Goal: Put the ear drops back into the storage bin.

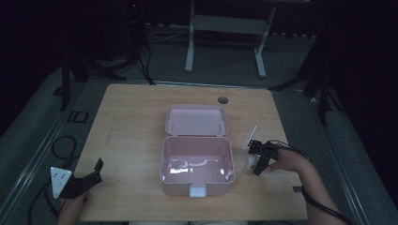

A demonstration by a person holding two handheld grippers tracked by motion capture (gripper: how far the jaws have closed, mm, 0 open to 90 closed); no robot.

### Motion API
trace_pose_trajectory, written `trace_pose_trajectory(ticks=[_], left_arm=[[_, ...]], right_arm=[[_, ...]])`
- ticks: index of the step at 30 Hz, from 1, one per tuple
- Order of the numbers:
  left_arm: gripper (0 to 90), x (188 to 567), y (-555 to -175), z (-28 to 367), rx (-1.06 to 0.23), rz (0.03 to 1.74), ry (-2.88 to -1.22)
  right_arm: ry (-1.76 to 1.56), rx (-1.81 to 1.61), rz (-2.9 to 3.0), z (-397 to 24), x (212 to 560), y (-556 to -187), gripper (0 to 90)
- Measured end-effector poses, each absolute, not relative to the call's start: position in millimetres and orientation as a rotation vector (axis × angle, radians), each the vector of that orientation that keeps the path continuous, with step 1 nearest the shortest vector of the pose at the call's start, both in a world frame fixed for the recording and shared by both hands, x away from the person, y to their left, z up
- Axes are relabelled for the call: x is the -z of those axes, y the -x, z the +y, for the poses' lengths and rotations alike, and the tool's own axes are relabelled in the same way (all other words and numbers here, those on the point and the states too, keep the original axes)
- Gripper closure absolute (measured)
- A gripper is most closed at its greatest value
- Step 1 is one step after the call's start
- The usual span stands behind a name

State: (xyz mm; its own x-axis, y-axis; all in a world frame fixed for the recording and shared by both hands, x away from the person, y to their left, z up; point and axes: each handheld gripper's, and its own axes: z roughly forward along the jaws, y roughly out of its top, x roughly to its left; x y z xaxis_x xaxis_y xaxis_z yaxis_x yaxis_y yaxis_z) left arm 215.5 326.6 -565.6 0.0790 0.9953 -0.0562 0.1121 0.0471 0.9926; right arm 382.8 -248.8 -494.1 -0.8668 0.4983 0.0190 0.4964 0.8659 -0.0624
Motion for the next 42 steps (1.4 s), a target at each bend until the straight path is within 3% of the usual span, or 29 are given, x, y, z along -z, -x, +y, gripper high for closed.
trace_pose_trajectory(ticks=[17, 33, 42], left_arm=[[0.4, 565.6, -215.6, 326.8, -1.054, 1.251, -1.289], [0.4, 565.5, -215.8, 327.0, -1.05, 1.252, -1.291], [0.4, 565.6, -215.7, 327.3, -1.044, 1.245, -1.291]], right_arm=[[0.752, -0.062, -3.018, -235.9, 501.6, -397.6, 44.0], [0.635, -0.111, -3.019, -225.5, 508.6, -399.7, 59.2], [0.433, -0.079, -3.051, -230.3, 501.5, -389.1, 59.4]])
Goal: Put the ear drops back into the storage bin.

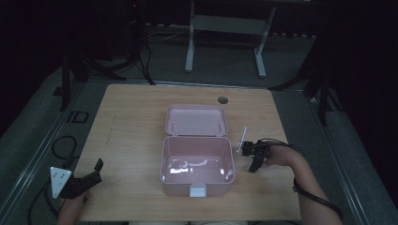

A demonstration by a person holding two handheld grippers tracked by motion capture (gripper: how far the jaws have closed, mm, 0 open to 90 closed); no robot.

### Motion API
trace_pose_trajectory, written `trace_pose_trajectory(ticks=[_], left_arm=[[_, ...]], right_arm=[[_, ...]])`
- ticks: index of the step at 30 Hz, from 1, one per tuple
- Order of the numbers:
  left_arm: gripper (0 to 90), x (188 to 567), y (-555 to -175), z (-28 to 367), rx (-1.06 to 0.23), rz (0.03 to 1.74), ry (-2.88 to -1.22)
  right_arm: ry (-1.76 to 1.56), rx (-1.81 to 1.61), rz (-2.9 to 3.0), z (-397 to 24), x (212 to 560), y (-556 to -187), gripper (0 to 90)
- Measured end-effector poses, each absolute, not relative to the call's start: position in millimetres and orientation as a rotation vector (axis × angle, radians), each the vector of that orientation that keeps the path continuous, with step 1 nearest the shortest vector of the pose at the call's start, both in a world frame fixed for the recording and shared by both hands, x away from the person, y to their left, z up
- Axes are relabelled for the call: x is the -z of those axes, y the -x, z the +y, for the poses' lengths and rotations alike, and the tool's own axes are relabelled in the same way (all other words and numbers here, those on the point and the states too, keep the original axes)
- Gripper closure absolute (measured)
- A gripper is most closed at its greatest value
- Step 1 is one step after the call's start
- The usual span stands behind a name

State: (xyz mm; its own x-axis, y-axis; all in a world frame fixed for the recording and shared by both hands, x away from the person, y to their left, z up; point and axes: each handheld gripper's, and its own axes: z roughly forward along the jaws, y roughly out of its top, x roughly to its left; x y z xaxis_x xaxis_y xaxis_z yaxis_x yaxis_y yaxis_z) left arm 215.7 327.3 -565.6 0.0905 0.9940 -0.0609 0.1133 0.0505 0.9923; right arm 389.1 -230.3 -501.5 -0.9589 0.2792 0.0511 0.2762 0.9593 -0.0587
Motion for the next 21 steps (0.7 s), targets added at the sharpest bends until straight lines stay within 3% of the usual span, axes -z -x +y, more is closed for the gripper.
trace_pose_trajectory(ticks=[21], left_arm=[[0.4, 565.6, -215.8, 327.3, -1.043, 1.248, -1.29]], right_arm=[[-0.015, -0.096, -3.122, -227.3, 481.3, -352.7, 59.4]])
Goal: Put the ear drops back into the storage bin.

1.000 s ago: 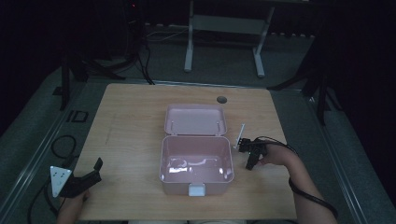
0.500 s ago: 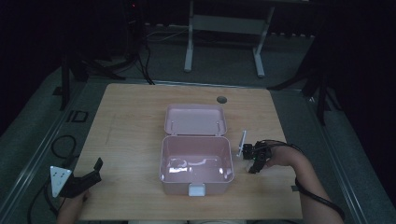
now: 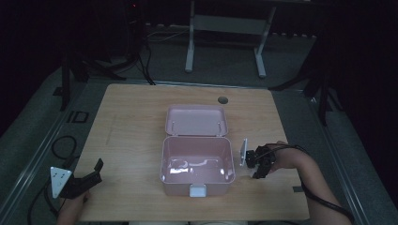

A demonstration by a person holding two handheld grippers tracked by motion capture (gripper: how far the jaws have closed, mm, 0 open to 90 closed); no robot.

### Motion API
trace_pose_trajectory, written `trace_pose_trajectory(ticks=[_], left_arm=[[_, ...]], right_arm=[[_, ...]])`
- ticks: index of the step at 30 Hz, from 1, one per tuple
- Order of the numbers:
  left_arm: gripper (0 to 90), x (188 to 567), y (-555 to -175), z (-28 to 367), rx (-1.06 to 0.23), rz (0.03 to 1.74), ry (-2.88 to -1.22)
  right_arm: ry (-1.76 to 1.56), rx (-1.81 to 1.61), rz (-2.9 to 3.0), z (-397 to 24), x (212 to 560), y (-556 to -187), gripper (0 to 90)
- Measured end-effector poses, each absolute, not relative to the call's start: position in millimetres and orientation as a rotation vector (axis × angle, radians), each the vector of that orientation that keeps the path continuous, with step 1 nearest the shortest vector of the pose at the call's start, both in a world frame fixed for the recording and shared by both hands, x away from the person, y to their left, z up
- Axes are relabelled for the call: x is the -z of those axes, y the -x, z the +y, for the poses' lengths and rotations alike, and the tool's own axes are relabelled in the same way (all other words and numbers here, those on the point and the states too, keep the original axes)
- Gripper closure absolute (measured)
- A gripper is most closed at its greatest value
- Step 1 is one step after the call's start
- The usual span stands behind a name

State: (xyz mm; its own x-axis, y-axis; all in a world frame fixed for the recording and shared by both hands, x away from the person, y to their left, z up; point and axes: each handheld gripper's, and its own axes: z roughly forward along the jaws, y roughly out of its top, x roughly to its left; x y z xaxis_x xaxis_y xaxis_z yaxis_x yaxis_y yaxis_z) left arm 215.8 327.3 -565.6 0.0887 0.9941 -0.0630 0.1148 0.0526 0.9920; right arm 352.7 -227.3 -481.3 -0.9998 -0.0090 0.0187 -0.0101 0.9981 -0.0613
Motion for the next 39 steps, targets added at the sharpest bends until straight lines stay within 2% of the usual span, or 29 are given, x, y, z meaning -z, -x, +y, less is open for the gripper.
trace_pose_trajectory(ticks=[20, 39], left_arm=[[0.4, 565.6, -215.7, 327.2, -1.044, 1.248, -1.291], [0.4, 565.6, -215.7, 327.4, -1.043, 1.248, -1.289]], right_arm=[[-0.049, -0.179, -3.136, -213.4, 457.3, -332.8, 59.4], [-0.029, -0.163, -3.184, -195.7, 404.0, -322.7, 59.4]])
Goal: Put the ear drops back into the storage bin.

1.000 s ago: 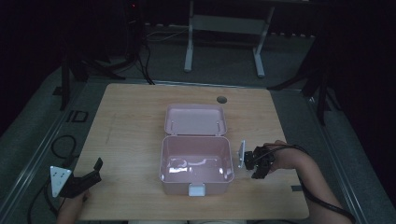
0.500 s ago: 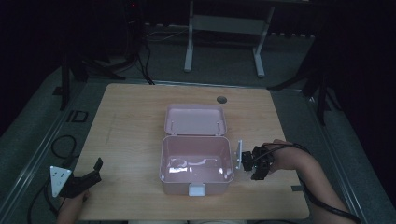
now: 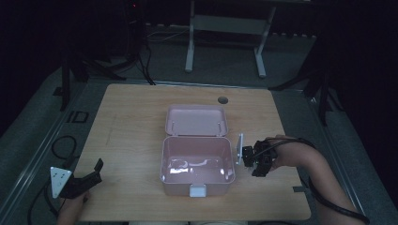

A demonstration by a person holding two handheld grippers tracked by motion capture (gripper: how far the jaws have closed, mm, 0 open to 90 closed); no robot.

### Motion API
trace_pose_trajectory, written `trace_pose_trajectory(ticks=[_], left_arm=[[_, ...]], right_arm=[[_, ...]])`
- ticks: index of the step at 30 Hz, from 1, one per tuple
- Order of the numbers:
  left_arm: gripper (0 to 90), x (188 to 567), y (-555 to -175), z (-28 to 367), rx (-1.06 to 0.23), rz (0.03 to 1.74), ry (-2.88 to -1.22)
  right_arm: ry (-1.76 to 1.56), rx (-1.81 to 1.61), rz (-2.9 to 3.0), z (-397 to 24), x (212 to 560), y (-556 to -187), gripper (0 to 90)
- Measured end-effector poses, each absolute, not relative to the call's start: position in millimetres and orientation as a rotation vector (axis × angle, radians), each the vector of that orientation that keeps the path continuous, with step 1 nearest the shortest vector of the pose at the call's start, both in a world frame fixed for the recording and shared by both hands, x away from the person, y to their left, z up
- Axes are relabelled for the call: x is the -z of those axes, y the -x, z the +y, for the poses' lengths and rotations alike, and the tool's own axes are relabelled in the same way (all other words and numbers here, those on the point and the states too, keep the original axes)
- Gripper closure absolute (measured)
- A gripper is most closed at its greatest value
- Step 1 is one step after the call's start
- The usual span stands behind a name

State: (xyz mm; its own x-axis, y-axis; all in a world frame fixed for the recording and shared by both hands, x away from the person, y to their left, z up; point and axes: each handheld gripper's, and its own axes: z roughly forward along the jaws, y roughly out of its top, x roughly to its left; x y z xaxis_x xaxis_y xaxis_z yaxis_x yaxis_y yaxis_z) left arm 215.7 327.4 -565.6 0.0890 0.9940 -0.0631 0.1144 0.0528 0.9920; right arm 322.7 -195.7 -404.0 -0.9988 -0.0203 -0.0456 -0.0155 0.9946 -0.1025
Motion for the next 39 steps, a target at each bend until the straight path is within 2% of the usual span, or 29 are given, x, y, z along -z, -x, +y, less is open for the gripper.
trace_pose_trajectory(ticks=[20, 39], left_arm=[[0.4, 565.5, -215.8, 327.2, -1.043, 1.248, -1.292], [0.4, 565.6, -215.7, 327.4, -1.041, 1.245, -1.291]], right_arm=[[0.027, 0.113, 3.059, -176.4, 359.0, -320.2, 59.4], [0.115, 0.083, 3.061, -131.3, 350.5, -319.5, 59.4]])
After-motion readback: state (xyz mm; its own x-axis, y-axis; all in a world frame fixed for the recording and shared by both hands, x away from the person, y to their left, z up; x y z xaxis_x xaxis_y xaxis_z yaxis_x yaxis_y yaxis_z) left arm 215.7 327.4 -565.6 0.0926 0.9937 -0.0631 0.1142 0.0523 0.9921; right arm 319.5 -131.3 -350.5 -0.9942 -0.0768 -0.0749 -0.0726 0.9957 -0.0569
